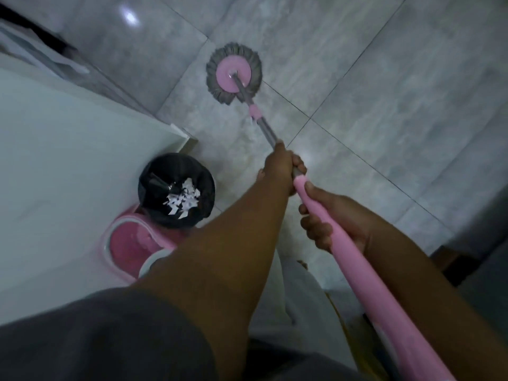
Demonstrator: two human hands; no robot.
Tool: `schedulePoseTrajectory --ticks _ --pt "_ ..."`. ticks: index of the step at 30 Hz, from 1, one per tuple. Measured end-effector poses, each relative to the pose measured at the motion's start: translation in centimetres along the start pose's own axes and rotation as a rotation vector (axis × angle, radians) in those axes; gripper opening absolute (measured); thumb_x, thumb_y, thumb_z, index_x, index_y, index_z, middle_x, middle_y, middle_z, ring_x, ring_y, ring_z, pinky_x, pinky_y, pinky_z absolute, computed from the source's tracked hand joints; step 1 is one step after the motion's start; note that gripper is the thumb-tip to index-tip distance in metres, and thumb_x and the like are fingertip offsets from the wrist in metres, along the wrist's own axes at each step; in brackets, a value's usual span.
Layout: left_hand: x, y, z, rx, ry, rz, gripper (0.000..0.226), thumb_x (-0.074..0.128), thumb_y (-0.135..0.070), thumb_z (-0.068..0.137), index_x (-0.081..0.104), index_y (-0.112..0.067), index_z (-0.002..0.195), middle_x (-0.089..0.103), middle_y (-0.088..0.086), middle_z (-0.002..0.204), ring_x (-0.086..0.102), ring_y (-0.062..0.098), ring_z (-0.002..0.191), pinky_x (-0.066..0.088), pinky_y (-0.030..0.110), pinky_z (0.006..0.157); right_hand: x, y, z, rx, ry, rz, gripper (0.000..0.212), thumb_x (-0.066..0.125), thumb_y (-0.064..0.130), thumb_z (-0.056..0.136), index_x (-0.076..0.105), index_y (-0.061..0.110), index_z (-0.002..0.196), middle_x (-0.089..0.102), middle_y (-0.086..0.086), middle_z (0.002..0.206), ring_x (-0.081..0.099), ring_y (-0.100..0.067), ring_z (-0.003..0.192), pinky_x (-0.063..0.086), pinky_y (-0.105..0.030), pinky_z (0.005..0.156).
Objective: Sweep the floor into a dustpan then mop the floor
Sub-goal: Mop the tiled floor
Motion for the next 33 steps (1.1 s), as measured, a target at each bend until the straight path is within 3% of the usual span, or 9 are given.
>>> schedulePoseTrajectory --ticks 7,11,18,25,33 --pt "-3.8 16.1 -10.6 -0.173 -0.030 -0.007 0.048 0.040 -0.045 0.103 0.040 -0.014 0.067 0.036 -0.001 0.038 0.033 0.012 0.025 0.031 0.013 0.033 -3.0 -15.5 -10.1 0.129 -0.055 0.034 0.044 0.064 0.050 0.078 0.052 0.008 0.086 0.045 -0.006 0.053 0.043 -0.014 0.032 0.040 -0.020 0.032" --pt "-3.5 18.1 -12.8 -0.214 -0.026 -0.025 0.044 0.038 -0.043 0.104 0.040 -0.012 0.071 0.036 0.000 0.039 0.034 0.014 0.027 0.034 0.014 0.034 -3.6 -16.7 -12.7 0.186 -0.076 0.050 0.042 0.064 0.048 0.080 0.051 0.009 0.089 0.048 -0.008 0.052 0.045 -0.015 0.031 0.043 -0.021 0.033" --pt "-2.2 10.5 -9.0 -0.163 0.026 -0.180 0.043 0.039 -0.042 0.104 0.040 -0.013 0.072 0.036 -0.002 0.037 0.033 0.011 0.026 0.032 0.012 0.034 -1.8 -9.0 -8.7 0.212 -0.158 -0.142 0.048 0.066 0.053 0.078 0.051 0.010 0.093 0.048 -0.005 0.057 0.043 -0.014 0.033 0.043 -0.022 0.035" --pt "-5.1 -4.4 0.4 -0.018 0.003 -0.282 0.045 0.038 -0.039 0.106 0.039 -0.014 0.068 0.035 -0.003 0.037 0.033 0.010 0.025 0.030 0.011 0.033 4.8 2.2 3.2 0.127 -0.044 -0.248 0.045 0.060 0.055 0.084 0.051 0.011 0.087 0.047 0.000 0.054 0.041 -0.009 0.033 0.040 -0.019 0.032" --pt "-9.2 -18.1 7.3 0.100 -0.097 -0.362 0.043 0.043 -0.035 0.104 0.040 -0.013 0.066 0.038 -0.001 0.053 0.035 0.009 0.028 0.029 0.010 0.033 12.3 11.7 14.2 0.065 0.033 -0.322 0.039 0.050 0.052 0.096 0.050 0.014 0.087 0.044 0.003 0.054 0.041 -0.005 0.035 0.038 -0.014 0.036"
Point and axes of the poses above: each hand's wrist, its own z-axis towards the middle knuckle, its own x-axis out of the palm, y = z × x, the point moved 5 cm from there along z, towards the middle knuckle
